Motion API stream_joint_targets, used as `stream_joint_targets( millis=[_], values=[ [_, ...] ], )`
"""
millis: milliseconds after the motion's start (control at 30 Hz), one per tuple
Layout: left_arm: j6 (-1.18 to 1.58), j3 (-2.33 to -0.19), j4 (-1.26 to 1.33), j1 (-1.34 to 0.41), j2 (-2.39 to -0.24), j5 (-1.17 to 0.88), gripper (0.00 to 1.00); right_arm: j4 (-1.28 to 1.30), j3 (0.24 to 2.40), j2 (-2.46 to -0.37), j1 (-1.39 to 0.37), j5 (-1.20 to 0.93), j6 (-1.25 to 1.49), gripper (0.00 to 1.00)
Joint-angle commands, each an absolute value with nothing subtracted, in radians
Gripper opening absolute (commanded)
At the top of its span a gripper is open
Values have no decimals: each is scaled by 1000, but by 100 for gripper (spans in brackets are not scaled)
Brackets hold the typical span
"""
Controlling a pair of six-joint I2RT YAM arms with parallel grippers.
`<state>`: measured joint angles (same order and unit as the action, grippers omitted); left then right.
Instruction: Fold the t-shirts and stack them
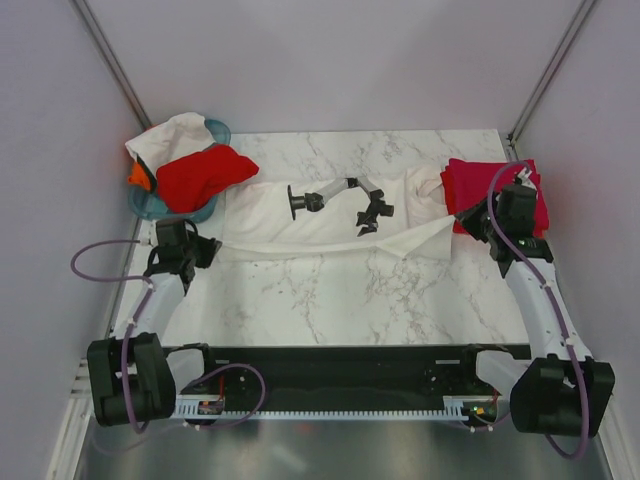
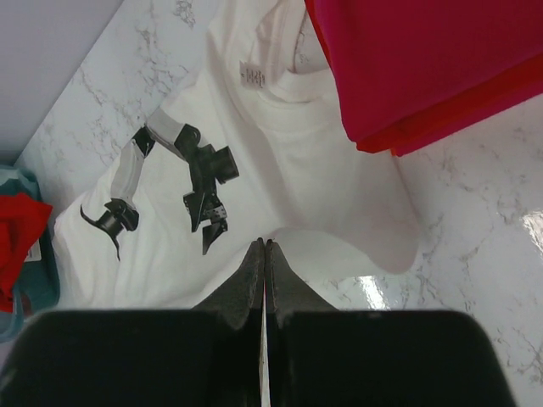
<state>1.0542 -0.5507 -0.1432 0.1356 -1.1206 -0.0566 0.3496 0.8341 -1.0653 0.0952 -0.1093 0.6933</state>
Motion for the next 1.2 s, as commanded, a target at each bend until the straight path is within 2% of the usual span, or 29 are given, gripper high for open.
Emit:
stream_joint_targets(
  millis=[0,533,1167],
  values=[
    [1115,-601,-75,140,-1146,-46,2,276,910,-1117,86,-77,703,0],
    [1138,-804,-19,140,-1434,-66,2,219,1097,-1390,41,-34,712,0],
    [1164,-936,20,92,-1601,-57,2,215,1282,-1609,26,51,701,0]
  ],
)
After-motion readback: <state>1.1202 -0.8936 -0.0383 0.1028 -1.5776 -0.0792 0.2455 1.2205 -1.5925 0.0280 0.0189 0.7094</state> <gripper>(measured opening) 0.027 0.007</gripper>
